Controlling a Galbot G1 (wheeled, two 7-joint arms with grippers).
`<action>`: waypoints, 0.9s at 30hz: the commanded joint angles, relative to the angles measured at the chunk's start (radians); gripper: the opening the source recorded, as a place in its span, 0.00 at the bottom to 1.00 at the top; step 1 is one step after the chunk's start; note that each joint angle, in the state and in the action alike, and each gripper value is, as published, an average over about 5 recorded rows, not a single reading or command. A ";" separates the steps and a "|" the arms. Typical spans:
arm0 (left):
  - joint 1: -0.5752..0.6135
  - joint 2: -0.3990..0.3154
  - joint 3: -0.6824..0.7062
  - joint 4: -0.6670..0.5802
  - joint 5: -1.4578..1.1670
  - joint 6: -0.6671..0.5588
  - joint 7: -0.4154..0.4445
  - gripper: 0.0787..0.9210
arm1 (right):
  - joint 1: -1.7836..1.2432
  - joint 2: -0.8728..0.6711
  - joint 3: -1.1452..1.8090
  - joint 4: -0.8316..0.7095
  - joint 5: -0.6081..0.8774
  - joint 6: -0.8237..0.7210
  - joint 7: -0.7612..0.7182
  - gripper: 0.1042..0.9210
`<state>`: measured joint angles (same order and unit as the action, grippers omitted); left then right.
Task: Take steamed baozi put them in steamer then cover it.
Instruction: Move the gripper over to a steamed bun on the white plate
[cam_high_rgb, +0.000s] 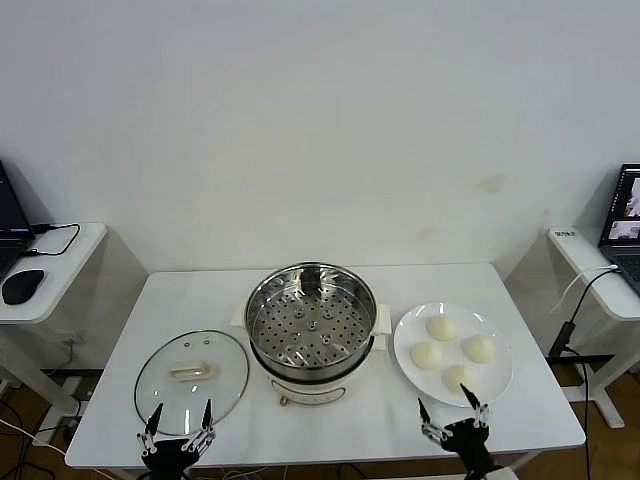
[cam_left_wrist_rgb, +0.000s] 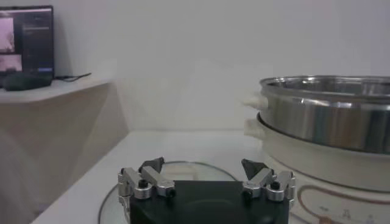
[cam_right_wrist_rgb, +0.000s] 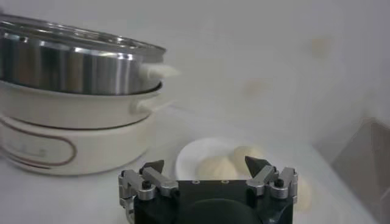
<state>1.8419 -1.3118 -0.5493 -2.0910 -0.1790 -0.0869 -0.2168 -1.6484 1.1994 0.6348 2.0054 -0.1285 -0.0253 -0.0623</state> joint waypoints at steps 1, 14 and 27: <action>-0.018 0.003 -0.028 -0.007 0.018 0.027 0.019 0.88 | 0.057 -0.037 0.038 0.007 -0.100 -0.017 0.016 0.88; -0.077 0.010 -0.041 -0.013 0.012 0.094 -0.009 0.88 | 0.448 -0.413 0.032 -0.175 -0.389 -0.080 -0.387 0.88; -0.099 -0.002 -0.043 -0.006 0.037 0.108 -0.016 0.88 | 1.019 -0.655 -0.524 -0.506 -0.314 -0.027 -0.769 0.88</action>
<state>1.7497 -1.3146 -0.5908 -2.0957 -0.1466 0.0100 -0.2321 -0.8393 0.6584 0.2635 1.6047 -0.4178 -0.0432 -0.6891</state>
